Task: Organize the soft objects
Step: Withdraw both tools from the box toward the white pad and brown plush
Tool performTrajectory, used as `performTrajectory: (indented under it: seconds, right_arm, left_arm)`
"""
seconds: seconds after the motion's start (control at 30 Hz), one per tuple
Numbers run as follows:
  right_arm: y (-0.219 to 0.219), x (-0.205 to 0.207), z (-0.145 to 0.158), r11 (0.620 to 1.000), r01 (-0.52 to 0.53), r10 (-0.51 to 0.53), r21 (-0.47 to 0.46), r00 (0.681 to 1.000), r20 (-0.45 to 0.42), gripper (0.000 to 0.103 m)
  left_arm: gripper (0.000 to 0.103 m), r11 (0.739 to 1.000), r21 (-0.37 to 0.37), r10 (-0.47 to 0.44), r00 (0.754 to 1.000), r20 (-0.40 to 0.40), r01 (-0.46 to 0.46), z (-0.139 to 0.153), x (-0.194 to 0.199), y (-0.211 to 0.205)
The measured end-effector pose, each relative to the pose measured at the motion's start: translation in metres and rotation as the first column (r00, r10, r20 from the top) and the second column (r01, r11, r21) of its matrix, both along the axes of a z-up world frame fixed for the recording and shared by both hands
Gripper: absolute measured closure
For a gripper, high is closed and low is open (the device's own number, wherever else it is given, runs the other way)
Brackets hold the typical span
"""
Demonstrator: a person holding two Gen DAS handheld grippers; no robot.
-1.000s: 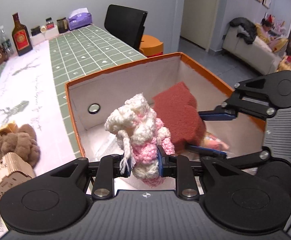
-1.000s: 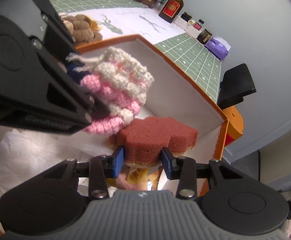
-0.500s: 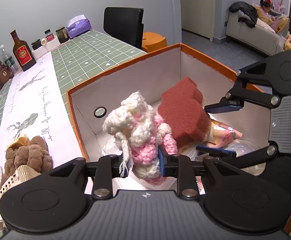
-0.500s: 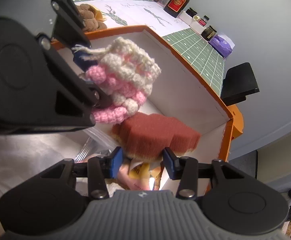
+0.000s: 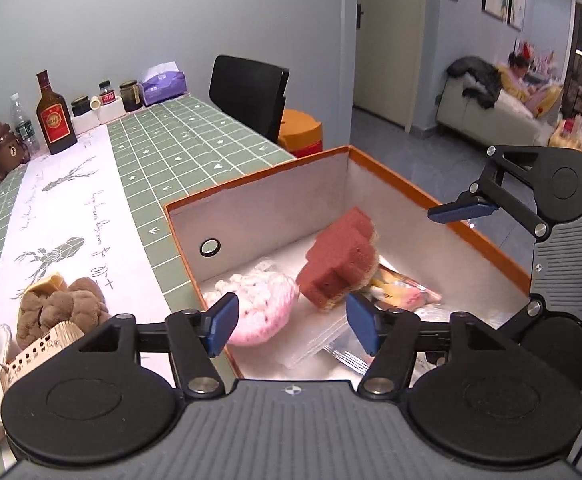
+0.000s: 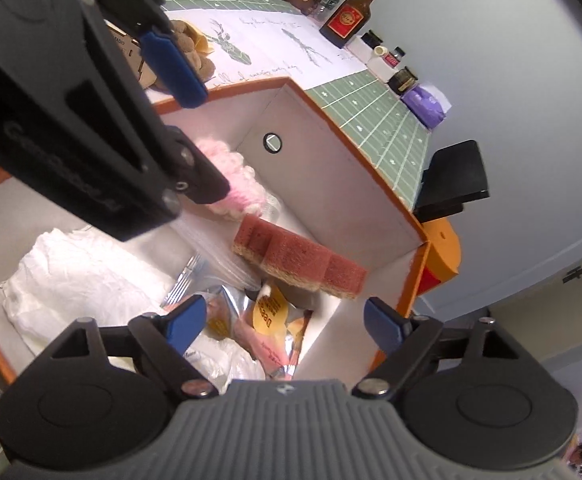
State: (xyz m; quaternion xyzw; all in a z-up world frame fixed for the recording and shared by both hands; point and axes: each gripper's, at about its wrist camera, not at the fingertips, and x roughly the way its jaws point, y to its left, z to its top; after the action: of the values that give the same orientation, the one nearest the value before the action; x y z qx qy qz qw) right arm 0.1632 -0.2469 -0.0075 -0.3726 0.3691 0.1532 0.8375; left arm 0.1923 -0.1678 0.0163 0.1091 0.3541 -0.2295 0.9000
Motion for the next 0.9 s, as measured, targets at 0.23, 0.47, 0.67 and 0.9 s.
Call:
performTrajectory:
  seconds: [0.23, 0.47, 0.67, 0.9]
  right_arm:
    - [0.01, -0.025, 0.015, 0.995, 0.099, -0.099, 0.011, 0.99, 0.101, 0.012]
    - [0.027, -0.059, 0.037, 0.965, 0.187, -0.23, 0.186, 0.942, 0.245, 0.009]
    - [0.063, -0.084, 0.042, 0.941, 0.116, -0.212, 0.319, 0.936, 0.283, 0.009]
    - [0.103, -0.102, 0.031, 0.883, 0.071, -0.222, 0.463, 0.934, 0.279, 0.009]
  left_arm:
    - [0.024, 0.994, -0.111, 0.021, 0.997, 0.075, -0.013, 0.013, -0.025, 0.029]
    - [0.023, 0.961, -0.266, 0.115, 0.982, 0.153, -0.071, 0.023, -0.056, 0.077]
    - [0.023, 0.943, -0.288, 0.237, 0.947, 0.218, -0.169, 0.018, -0.076, 0.114]
    - [0.023, 0.888, -0.352, 0.379, 0.904, 0.197, -0.296, 0.008, -0.093, 0.169]
